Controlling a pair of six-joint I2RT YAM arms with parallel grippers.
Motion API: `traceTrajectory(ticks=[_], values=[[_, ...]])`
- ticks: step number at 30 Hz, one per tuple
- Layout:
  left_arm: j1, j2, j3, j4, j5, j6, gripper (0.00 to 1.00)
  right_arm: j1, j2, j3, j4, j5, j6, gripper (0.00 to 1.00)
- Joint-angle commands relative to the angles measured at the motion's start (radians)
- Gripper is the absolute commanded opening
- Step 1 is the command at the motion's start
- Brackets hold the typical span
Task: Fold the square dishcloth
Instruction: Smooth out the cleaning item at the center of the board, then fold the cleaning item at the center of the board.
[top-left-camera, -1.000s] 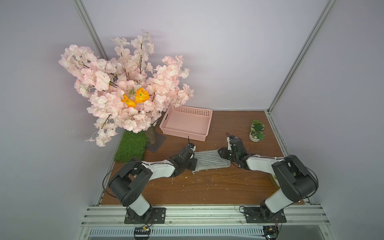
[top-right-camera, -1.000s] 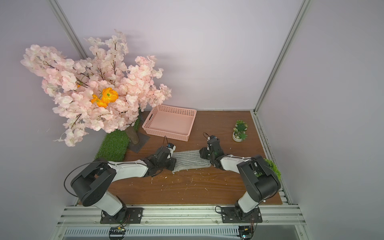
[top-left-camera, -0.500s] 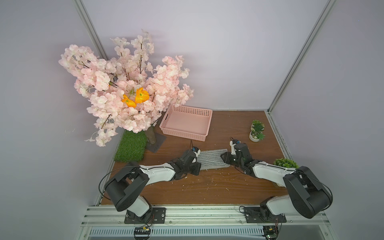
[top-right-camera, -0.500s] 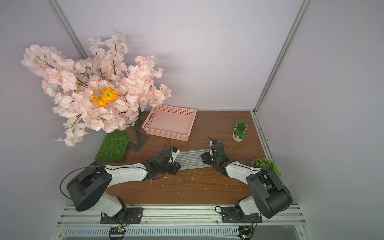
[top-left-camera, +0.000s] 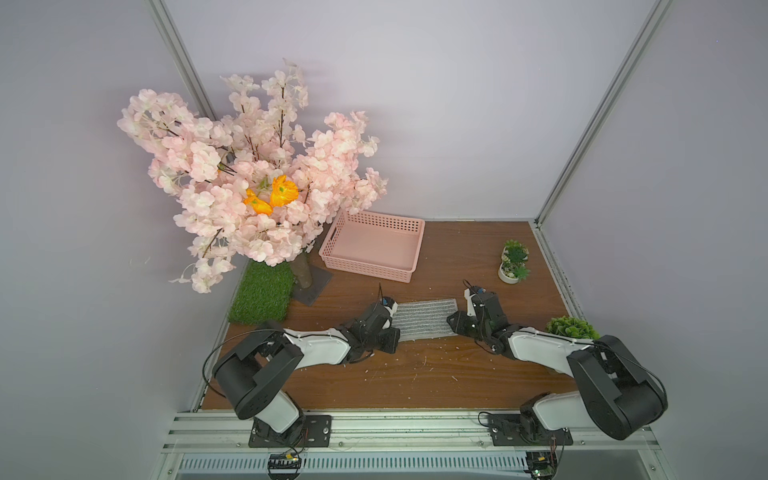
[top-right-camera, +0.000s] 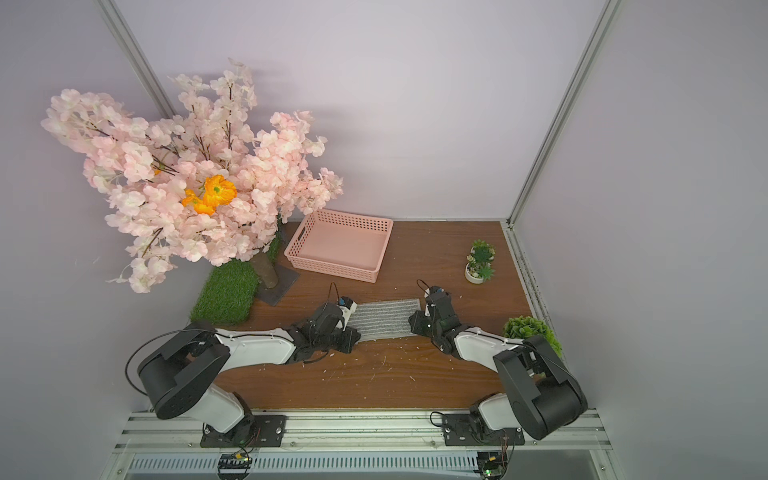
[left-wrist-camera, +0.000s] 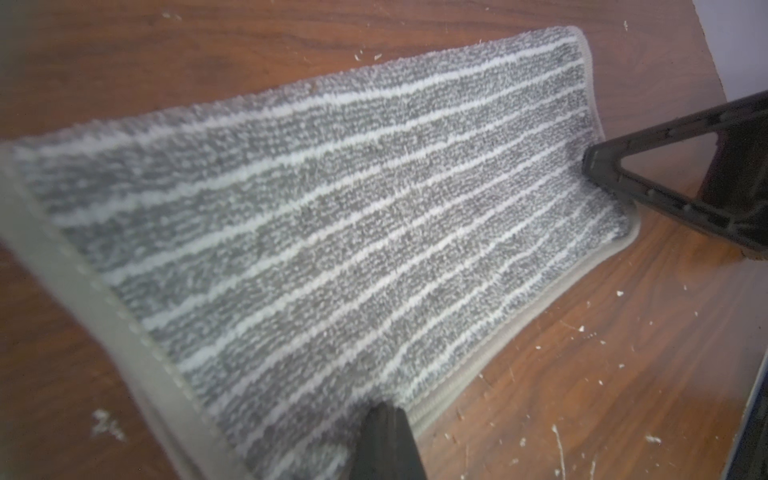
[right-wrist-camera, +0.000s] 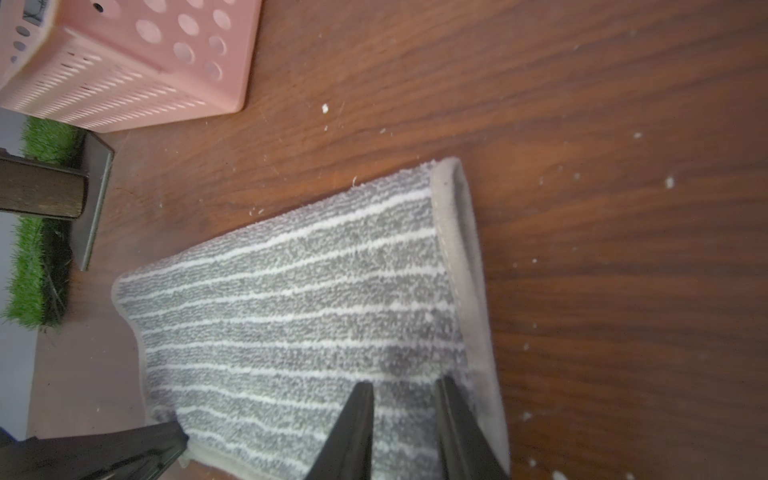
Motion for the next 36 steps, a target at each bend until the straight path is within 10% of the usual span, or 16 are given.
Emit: traceTrajectory(ticks=[1, 17, 36], values=[[-0.004, -0.029, -0.014, -0.061, -0.004, 0.033, 0.02, -0.013, -0.037, 0.057, -0.078, 0.068, -0.071, 0.31], [-0.006, -0.091, 0.102, -0.048, -0.079, 0.094, 0.17, -0.066, 0.137, 0.289, -0.175, 0.015, -0.193, 0.35], [0.041, -0.122, 0.099, -0.371, -0.244, -0.158, 0.38, -0.065, 0.056, 0.198, -0.263, 0.069, -0.153, 0.36]])
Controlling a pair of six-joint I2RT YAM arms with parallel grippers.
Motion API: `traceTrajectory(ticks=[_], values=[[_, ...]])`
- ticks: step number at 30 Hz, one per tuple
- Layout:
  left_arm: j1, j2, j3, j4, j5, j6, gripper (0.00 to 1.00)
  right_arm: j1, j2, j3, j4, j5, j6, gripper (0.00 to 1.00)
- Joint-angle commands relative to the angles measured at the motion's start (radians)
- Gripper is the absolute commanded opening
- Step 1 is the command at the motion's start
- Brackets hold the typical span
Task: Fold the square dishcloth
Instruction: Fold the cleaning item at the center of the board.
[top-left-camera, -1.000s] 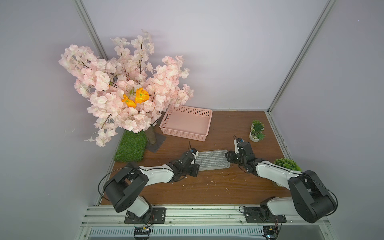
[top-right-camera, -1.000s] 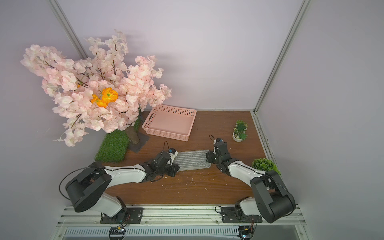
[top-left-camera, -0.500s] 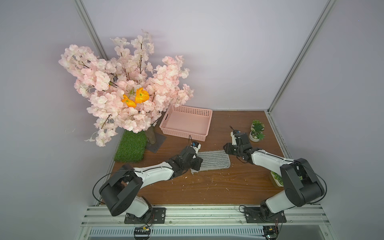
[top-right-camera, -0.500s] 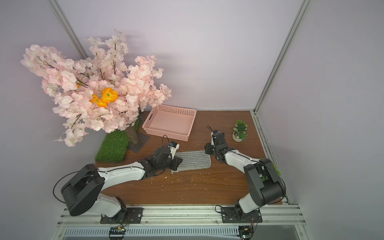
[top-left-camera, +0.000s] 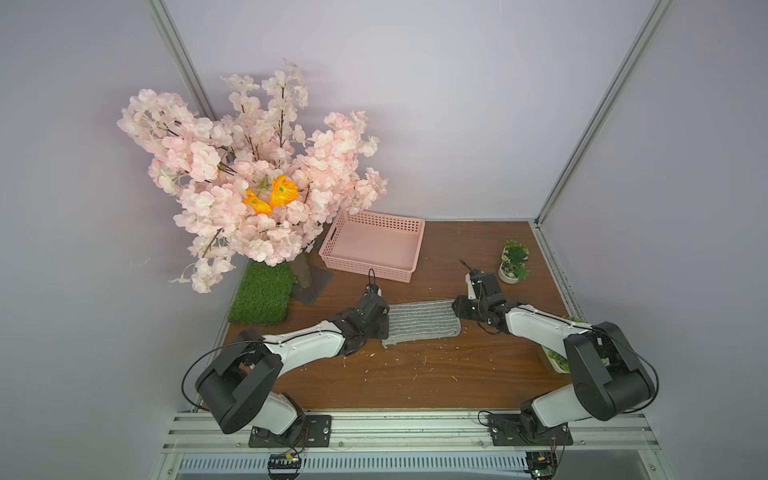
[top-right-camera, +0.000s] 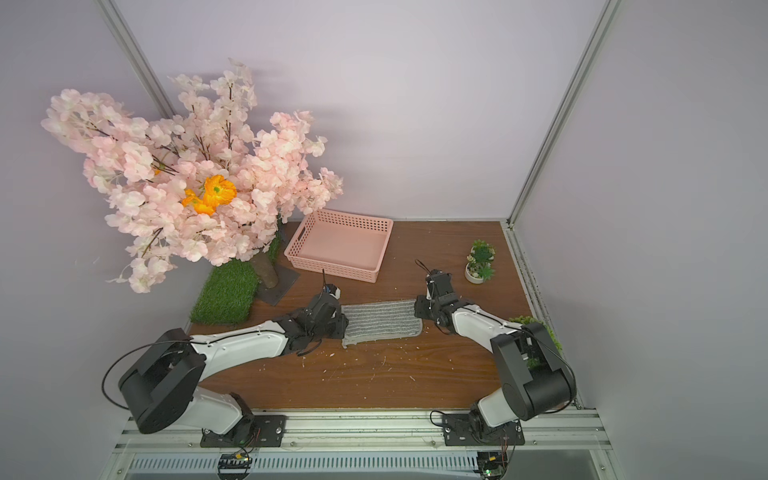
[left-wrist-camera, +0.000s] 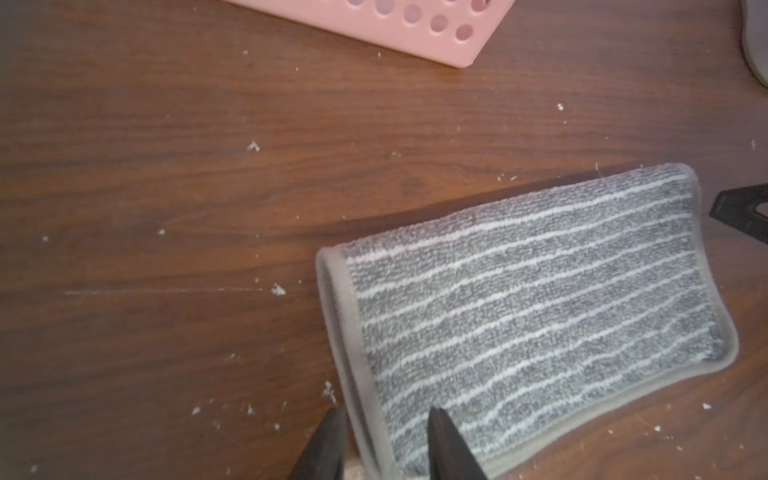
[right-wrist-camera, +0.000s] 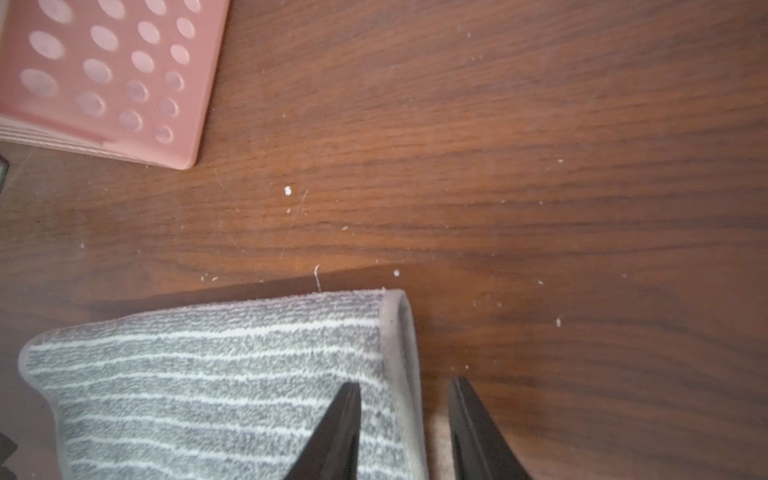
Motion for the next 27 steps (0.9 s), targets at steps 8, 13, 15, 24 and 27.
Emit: traceTrajectory(ticks=[8, 13, 15, 24, 27], values=[[-0.029, 0.06, 0.011, -0.12, 0.009, -0.116, 0.45, 0.001, -0.076, -0.058, -0.022, 0.006, 0.012, 0.36], [-0.042, 0.11, 0.028, -0.125, 0.002, -0.13, 0.39, 0.001, -0.094, -0.064, -0.024, 0.009, 0.011, 0.36], [-0.045, 0.126, 0.034, -0.13, -0.007, -0.135, 0.35, 0.001, -0.097, -0.067, -0.027, 0.012, 0.009, 0.36], [-0.051, 0.157, 0.033, -0.145, -0.015, -0.149, 0.22, 0.001, -0.136, -0.066, -0.042, 0.013, 0.009, 0.36], [-0.051, 0.174, 0.033, -0.157, -0.039, -0.151, 0.15, 0.001, -0.146, -0.063, -0.046, 0.014, 0.008, 0.36]])
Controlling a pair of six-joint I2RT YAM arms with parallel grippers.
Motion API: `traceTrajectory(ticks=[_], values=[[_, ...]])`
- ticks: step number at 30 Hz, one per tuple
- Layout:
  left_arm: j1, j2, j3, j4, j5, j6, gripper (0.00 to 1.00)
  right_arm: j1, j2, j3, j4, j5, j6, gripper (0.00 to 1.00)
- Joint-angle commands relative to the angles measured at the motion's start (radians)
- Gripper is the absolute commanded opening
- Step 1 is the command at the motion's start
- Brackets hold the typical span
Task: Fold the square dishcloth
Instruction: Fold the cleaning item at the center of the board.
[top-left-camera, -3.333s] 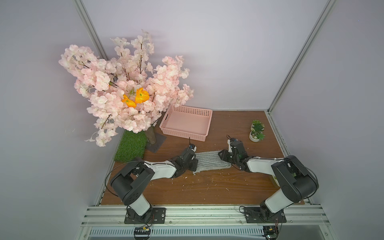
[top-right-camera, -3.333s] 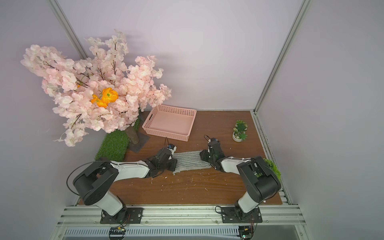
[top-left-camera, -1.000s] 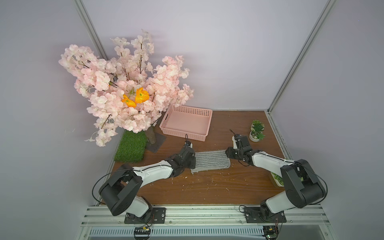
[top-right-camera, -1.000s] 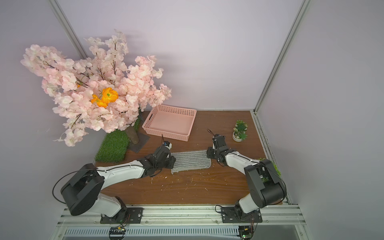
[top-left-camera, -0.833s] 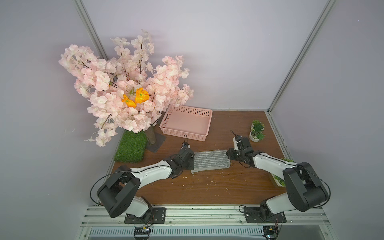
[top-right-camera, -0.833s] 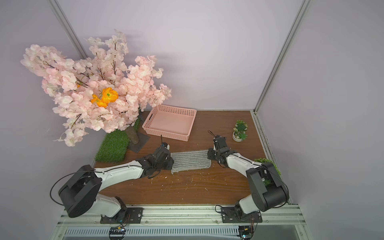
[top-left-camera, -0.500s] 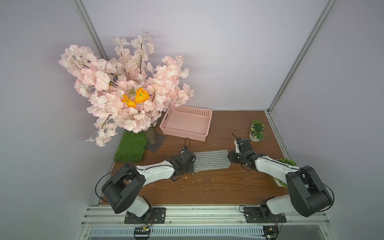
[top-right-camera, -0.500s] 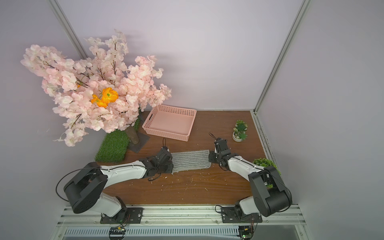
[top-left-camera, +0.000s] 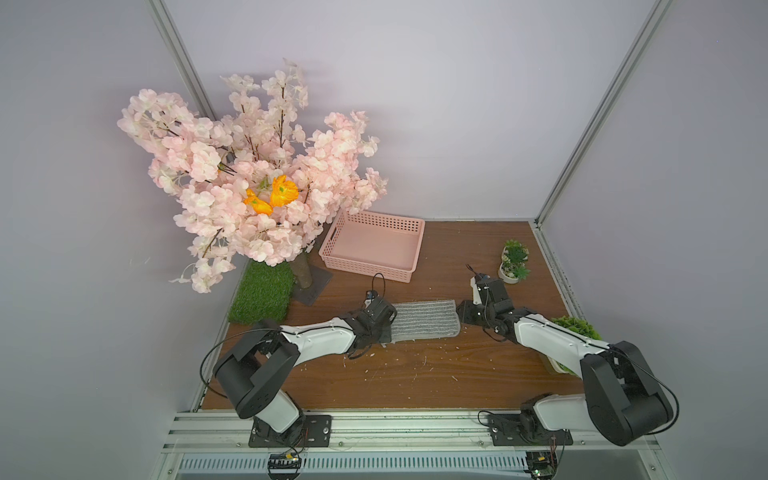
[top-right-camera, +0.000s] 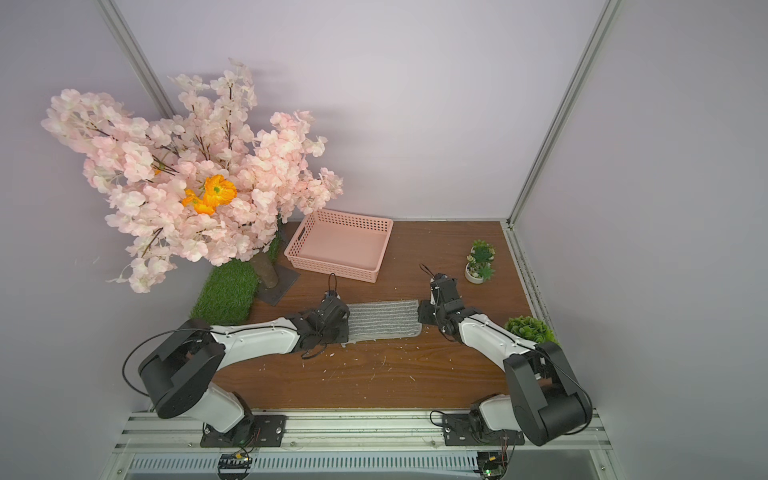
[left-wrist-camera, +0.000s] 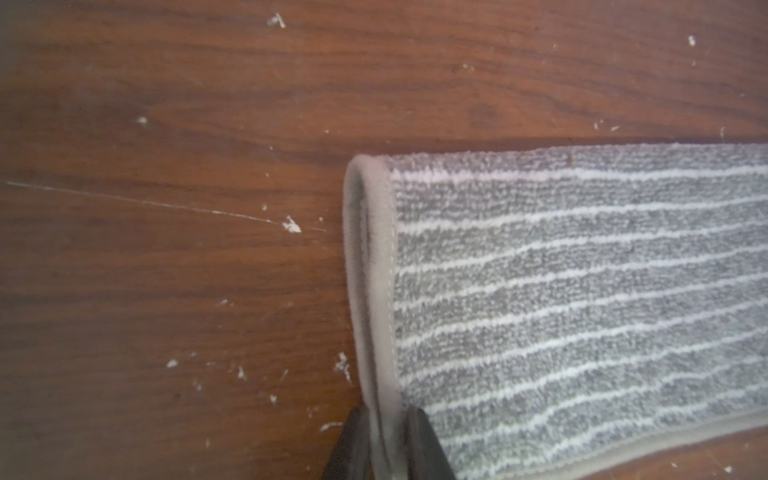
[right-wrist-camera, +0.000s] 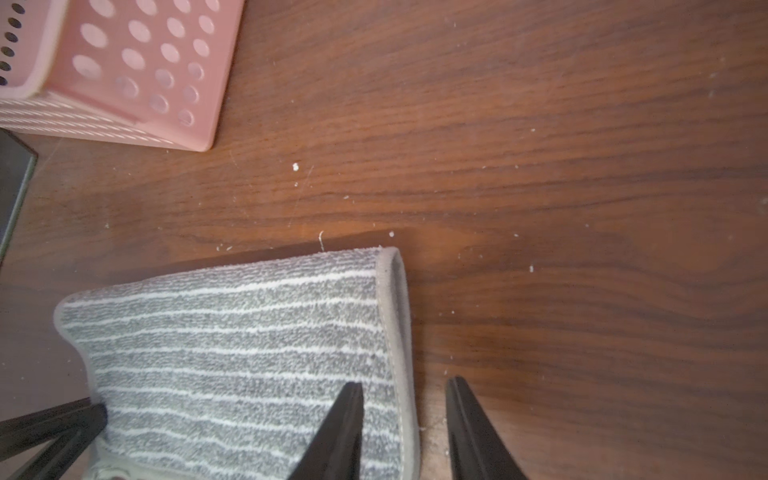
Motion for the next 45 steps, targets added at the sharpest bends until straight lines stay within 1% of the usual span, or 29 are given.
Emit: traceTrajectory(ticks=[1, 3, 5, 9, 12, 17, 20, 25, 30, 37, 42, 45], values=[[-0.01, 0.053, -0.018, -0.1, -0.027, -0.008, 0.1, 0.001, -0.026, -0.003, -0.019, 0.014, 0.001, 0.36], [-0.012, 0.049, -0.014, -0.13, -0.063, -0.005, 0.03, 0.001, -0.031, -0.006, -0.025, 0.013, 0.0, 0.36], [-0.011, 0.033, -0.011, -0.163, -0.094, 0.003, 0.0, 0.0, -0.034, -0.011, -0.028, 0.009, -0.002, 0.36], [-0.012, -0.014, -0.005, -0.191, -0.152, 0.016, 0.0, 0.001, -0.029, -0.03, -0.011, -0.027, -0.003, 0.36], [-0.012, -0.049, 0.009, -0.19, -0.18, 0.03, 0.0, 0.003, -0.023, -0.06, 0.04, -0.087, 0.016, 0.36], [-0.011, -0.08, 0.056, -0.19, -0.19, 0.06, 0.0, 0.012, -0.01, -0.101, 0.142, -0.195, 0.061, 0.36], [-0.012, -0.106, 0.064, -0.19, -0.198, 0.072, 0.0, 0.036, 0.003, -0.105, 0.176, -0.22, 0.078, 0.35], [-0.011, -0.146, 0.088, -0.191, -0.202, 0.096, 0.0, 0.075, 0.034, -0.088, 0.184, -0.214, 0.086, 0.35], [-0.023, -0.15, 0.137, -0.19, -0.179, 0.142, 0.0, 0.089, 0.05, -0.071, 0.179, -0.187, 0.087, 0.34], [-0.06, -0.121, 0.215, -0.191, -0.113, 0.189, 0.0, 0.09, 0.07, -0.07, 0.163, -0.138, 0.091, 0.26], [-0.08, -0.089, 0.267, -0.189, -0.065, 0.218, 0.0, 0.09, 0.083, -0.078, 0.17, -0.107, 0.091, 0.19], [-0.102, -0.046, 0.311, -0.19, -0.039, 0.238, 0.0, 0.09, 0.101, -0.08, 0.188, -0.099, 0.095, 0.13]])
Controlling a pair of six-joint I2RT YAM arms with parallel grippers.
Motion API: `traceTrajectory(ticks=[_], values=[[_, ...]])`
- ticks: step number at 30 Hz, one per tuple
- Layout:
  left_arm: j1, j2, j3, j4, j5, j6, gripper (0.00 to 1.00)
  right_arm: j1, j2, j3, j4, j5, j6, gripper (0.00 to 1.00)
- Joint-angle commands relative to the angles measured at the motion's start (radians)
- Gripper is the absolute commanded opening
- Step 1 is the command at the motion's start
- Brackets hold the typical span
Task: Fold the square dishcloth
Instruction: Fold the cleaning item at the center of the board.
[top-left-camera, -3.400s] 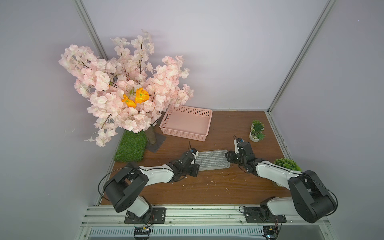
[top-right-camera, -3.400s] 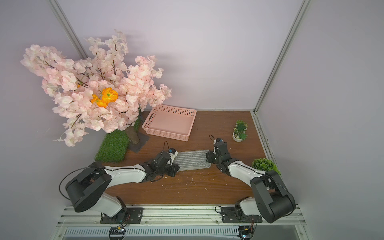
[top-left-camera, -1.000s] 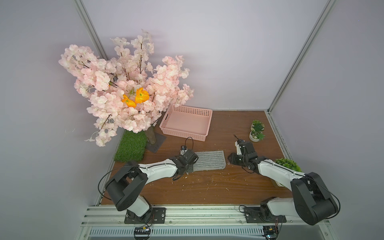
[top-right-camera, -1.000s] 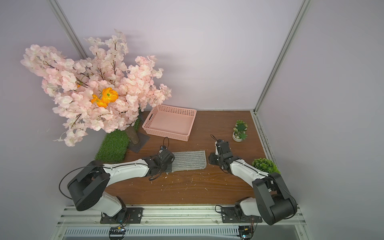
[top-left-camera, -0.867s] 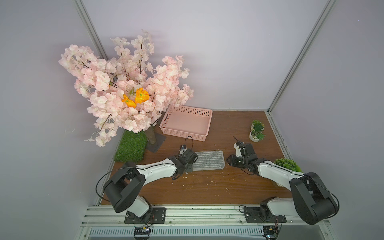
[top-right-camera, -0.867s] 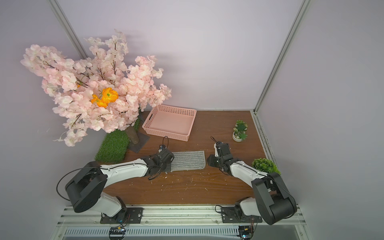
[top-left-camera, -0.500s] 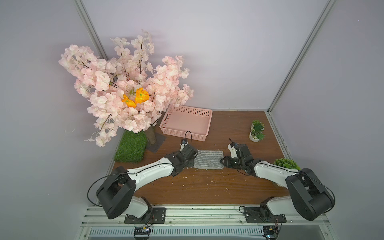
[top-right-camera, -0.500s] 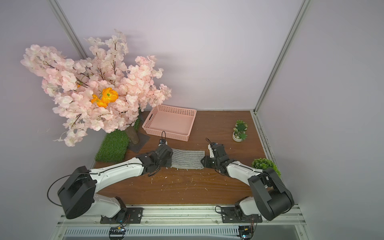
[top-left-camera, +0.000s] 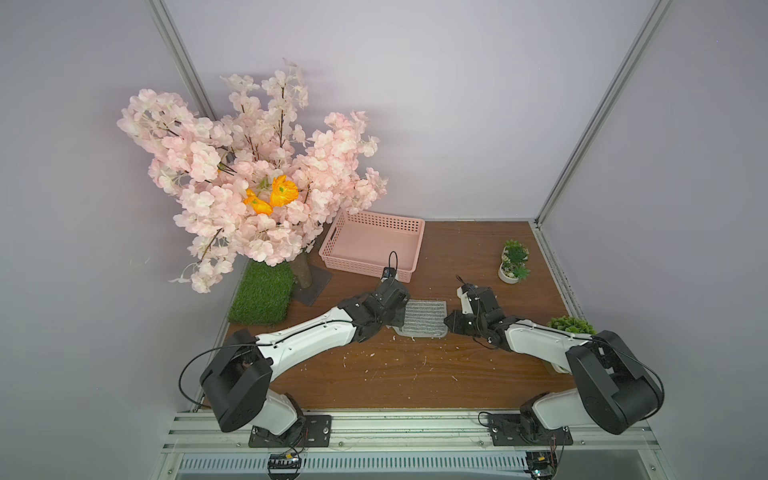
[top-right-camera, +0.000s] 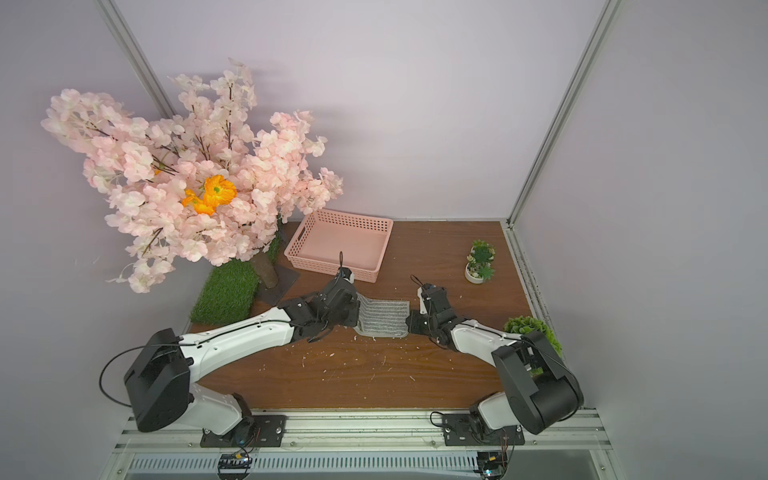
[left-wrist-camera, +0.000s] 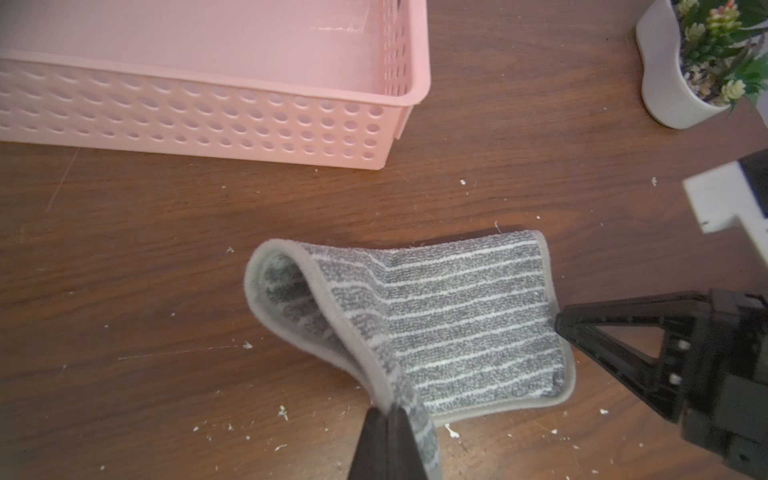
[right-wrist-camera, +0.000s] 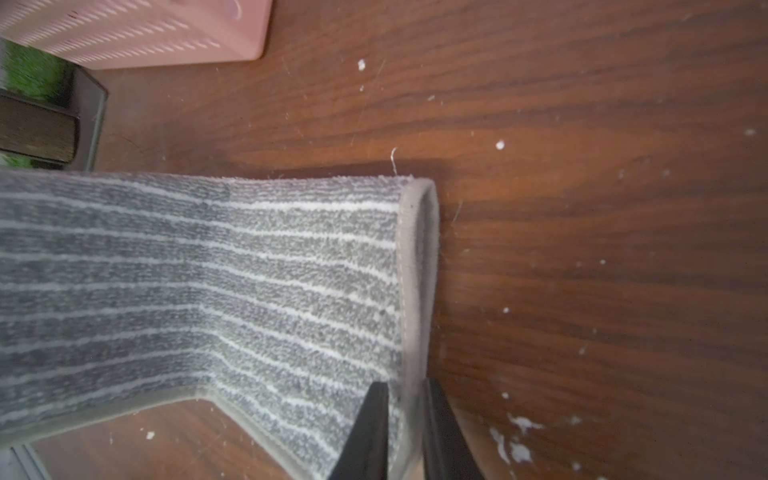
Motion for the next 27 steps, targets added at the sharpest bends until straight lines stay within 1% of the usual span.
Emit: traceTrajectory(ticks=[1, 5, 12, 15, 22, 27], values=[[-0.032, 0.053, 0.053, -0.01, 0.055, 0.048, 0.0, 0.004, 0.026, 0.002, 0.031, 0.031, 0.004, 0.11], [-0.053, 0.132, 0.118, -0.009, 0.097, 0.07, 0.0, 0.005, 0.048, -0.005, 0.064, 0.023, 0.017, 0.07], [-0.066, 0.255, 0.213, -0.009, 0.207, 0.105, 0.0, 0.005, 0.076, -0.017, 0.095, 0.023, 0.028, 0.05], [-0.072, 0.296, 0.243, -0.007, 0.237, 0.111, 0.0, 0.005, 0.084, -0.021, 0.107, 0.013, 0.033, 0.05], [-0.072, 0.388, 0.317, 0.001, 0.249, 0.117, 0.0, 0.005, 0.077, -0.031, 0.119, 0.008, 0.035, 0.05], [-0.072, 0.44, 0.356, 0.003, 0.219, 0.114, 0.0, 0.003, 0.076, -0.041, 0.131, 0.006, 0.039, 0.05]])
